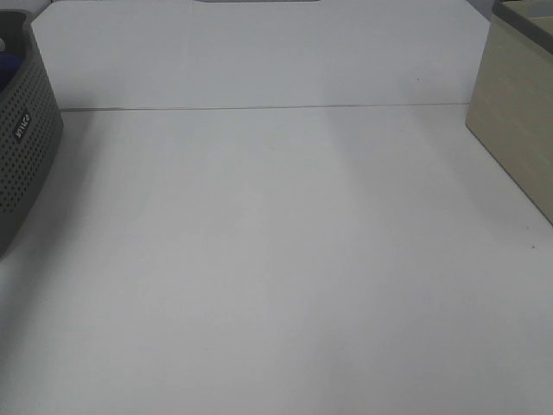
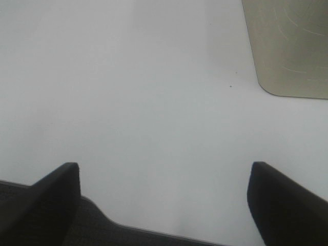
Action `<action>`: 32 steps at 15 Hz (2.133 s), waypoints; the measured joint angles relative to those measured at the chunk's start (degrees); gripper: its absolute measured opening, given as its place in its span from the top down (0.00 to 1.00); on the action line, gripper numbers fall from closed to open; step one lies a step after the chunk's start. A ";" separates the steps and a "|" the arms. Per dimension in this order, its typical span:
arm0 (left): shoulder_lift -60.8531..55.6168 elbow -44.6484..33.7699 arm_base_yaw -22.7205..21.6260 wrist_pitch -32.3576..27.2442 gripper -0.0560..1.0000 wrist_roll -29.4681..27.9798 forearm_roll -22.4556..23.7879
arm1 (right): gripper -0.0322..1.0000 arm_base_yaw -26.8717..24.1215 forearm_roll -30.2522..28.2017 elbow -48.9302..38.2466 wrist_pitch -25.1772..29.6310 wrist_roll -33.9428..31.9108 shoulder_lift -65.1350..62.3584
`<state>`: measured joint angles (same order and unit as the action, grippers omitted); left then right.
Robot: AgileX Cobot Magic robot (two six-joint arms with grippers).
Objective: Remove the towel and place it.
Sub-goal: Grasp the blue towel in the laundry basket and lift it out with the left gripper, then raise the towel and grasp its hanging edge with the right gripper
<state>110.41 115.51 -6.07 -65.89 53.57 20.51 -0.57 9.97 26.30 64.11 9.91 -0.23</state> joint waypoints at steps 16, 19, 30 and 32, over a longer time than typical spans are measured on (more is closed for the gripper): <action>-22.46 0.00 25.27 -3.90 0.95 -6.42 2.29 | 0.13 0.00 7.85 0.46 -2.12 6.59 3.72; -22.52 0.00 30.94 -4.07 0.95 -6.42 2.18 | 0.13 0.00 21.72 0.46 -9.85 21.60 12.49; -22.57 0.00 54.72 -4.07 0.95 -8.25 2.01 | 0.14 0.00 83.37 0.52 -2.23 99.75 62.91; -22.57 0.00 56.26 -4.13 0.95 -8.54 1.78 | 0.14 0.00 87.38 0.52 2.12 106.17 69.61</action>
<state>87.83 115.51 50.19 -70.02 45.03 22.29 -0.57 97.35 26.81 66.23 116.08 69.39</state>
